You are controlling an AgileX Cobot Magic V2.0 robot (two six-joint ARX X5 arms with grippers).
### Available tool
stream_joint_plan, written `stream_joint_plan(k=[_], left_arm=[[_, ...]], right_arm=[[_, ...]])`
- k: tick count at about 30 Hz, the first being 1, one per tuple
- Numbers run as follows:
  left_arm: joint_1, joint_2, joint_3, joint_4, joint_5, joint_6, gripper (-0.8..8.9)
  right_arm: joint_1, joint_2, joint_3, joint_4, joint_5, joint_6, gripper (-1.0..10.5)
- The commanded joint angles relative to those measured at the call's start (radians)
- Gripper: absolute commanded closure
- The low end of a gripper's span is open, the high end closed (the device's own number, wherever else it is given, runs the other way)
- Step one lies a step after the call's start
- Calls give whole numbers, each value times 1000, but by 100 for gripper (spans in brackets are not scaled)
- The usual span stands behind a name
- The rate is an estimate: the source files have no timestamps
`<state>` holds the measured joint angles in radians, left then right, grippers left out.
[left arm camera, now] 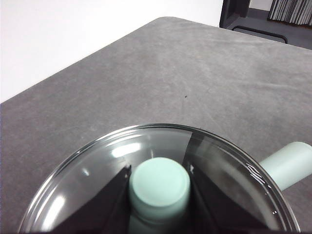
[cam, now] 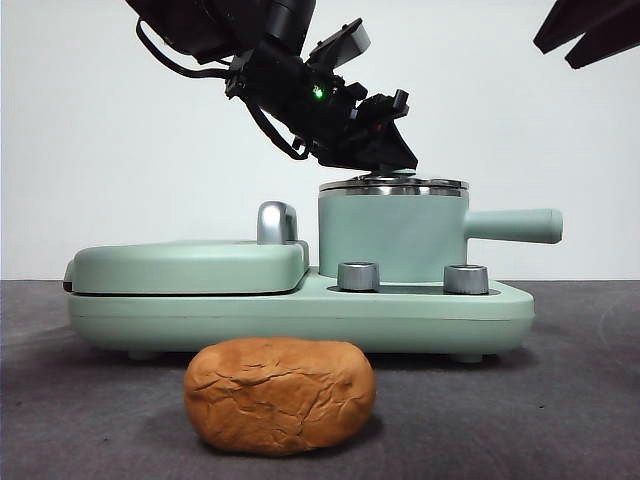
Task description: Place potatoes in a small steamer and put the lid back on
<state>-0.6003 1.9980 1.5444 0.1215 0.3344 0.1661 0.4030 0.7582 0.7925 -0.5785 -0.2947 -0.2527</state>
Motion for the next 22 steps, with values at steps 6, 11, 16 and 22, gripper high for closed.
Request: stream_joint_plan(k=[6, 11, 16, 22], left_arm=[[-7, -60, 26, 5, -6, 29, 799], [-7, -122, 26, -18, -6, 29, 799], [-6, -208, 26, -137, -6, 27, 799], [-6, -346, 26, -388, -15, 26, 799]], right_arm=[[5, 6, 19, 10, 8, 30, 630], [5, 6, 19, 10, 8, 33, 630], [5, 6, 19, 10, 7, 33, 630], [5, 6, 19, 10, 7, 33, 630]])
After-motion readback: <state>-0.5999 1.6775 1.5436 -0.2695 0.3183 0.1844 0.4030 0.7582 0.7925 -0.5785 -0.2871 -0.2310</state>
